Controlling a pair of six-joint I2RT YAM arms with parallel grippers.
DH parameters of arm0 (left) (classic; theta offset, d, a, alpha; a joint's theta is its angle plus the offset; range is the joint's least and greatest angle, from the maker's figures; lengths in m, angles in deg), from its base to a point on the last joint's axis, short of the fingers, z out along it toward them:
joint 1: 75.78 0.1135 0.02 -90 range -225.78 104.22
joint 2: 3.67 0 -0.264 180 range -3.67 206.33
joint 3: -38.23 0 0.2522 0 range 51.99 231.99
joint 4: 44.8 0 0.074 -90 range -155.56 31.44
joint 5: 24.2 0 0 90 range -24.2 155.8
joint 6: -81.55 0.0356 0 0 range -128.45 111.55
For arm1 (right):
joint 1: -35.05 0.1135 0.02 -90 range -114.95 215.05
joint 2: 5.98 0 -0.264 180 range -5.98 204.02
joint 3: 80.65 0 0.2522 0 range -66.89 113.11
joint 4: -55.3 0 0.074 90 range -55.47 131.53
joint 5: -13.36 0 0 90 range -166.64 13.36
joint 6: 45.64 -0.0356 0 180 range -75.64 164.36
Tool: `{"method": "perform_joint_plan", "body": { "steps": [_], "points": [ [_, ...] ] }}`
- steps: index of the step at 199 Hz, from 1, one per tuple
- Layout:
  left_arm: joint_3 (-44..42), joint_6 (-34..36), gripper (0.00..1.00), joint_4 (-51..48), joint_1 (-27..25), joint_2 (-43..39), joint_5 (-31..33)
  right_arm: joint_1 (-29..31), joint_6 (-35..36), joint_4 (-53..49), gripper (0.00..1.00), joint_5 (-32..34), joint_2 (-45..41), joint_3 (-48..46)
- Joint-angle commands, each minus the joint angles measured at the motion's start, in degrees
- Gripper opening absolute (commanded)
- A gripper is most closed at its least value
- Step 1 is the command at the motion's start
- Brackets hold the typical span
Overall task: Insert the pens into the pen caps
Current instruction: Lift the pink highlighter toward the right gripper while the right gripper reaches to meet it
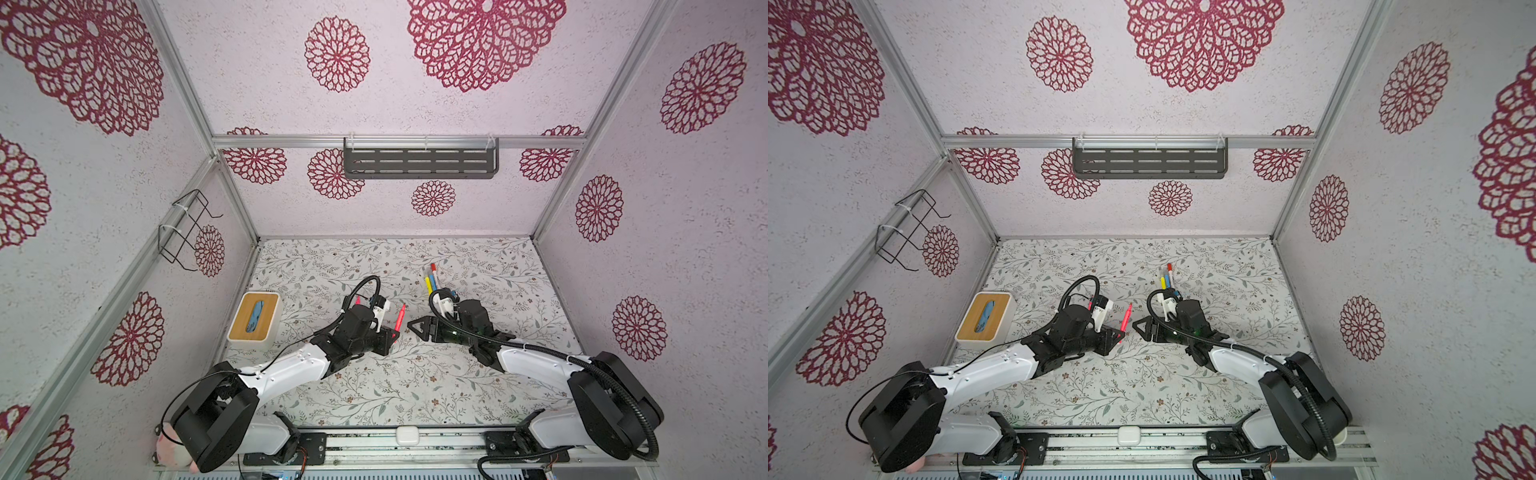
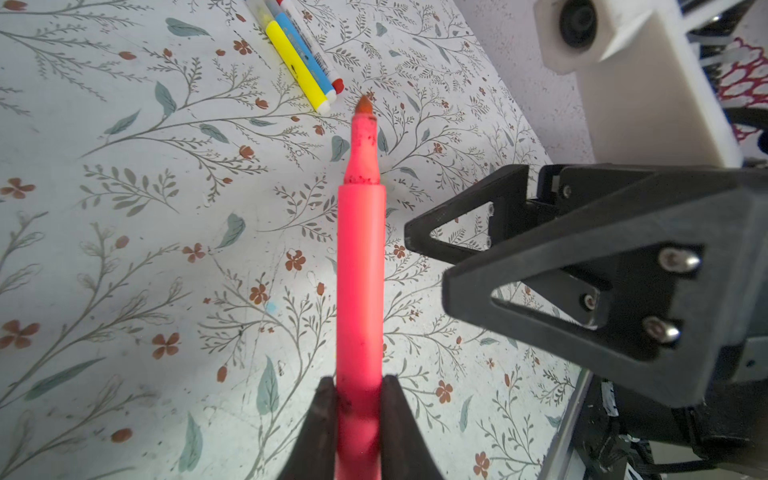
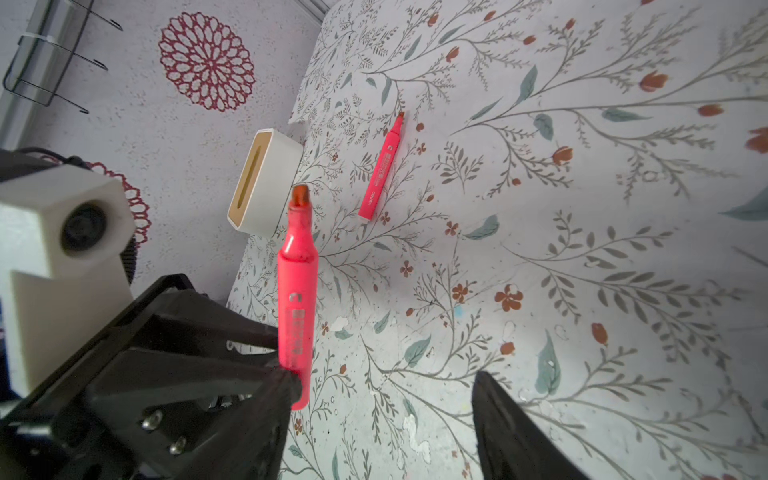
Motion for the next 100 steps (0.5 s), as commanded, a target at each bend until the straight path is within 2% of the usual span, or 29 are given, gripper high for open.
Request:
{"method": "perform_joint_plan", "body": {
  "steps": [1, 69, 100],
  "points": [
    [-0.32, -0.65, 0.1, 2.3, -0.87, -1.29, 0.09, 0.65, -1.24, 5.06, 0.68, -2.58, 0.23, 2.62],
    [0.34, 0.06, 0.1, 2.14, -2.95, -1.44, -0.05, 0.98, -1.59, 6.49, 0.58, -4.35, 2.5, 4.9],
    [0.56, 0.38, 0.1, 2.21, -3.53, -1.42, -0.18, 1.33, -1.91, 6.93, 0.46, -4.74, 3.04, 5.22]
  ]
}}
